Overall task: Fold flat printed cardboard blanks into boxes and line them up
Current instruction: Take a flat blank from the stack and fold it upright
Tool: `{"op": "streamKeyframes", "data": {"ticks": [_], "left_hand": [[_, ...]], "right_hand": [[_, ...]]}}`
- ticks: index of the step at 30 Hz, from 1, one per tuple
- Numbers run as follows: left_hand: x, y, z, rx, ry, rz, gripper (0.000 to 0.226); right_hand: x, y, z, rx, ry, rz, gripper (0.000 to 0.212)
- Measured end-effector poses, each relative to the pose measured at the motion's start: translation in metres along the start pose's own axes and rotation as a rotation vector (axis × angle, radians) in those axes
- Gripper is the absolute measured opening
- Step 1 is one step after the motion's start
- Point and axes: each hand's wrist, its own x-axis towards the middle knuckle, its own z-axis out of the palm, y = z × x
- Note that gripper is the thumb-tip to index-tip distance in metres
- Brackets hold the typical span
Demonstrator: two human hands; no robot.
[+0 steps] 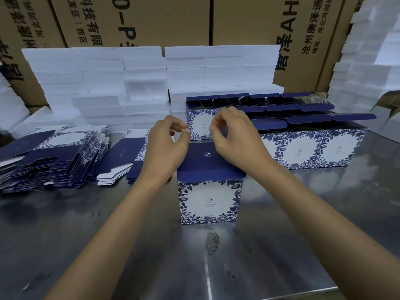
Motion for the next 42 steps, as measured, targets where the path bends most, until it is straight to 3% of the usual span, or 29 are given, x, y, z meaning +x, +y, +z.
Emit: {"op": "streamKeyframes", "data": {"ticks": [6, 11, 14, 19, 23, 33, 42], "left_hand": [[-0.041, -0.003, -0.029, 0.072, -0.461, 0.155, 0.013], [-0.054, -0.013, -0.033, -0.052, -0.430, 0.128, 0.032], [-0.060, -0.019, -0.026, -0.122, -0.349, 0.149, 0.028], [-0.066, -0.025, -0.006, -0.178, -0.189, 0.182, 0.024], [-0.058, -0.038, -0.009, -0.196, -0.295, 0.166, 0.032], [-0.033, -0.039, -0.015, -0.264, -0.385, 0.062, 0.034], [-0.027, -0.037, -0.016, -0.166, -0.386, 0.088, 0.034]], "right_hand": [[-0.037, 0.002, -0.020, 0.124, -0.305, -0.131, 0.008], [-0.058, 0.016, -0.020, 0.194, -0.292, -0.152, 0.022], [-0.064, 0.022, -0.015, 0.274, -0.272, -0.113, 0.026], [-0.070, 0.018, 0.000, 0.361, -0.081, -0.033, 0.017], [-0.067, 0.025, 0.002, 0.381, -0.103, -0.008, 0.023], [-0.055, 0.039, 0.001, 0.574, -0.183, 0.134, 0.031], [-0.051, 0.041, -0.002, 0.456, -0.131, 0.115, 0.029]]}}
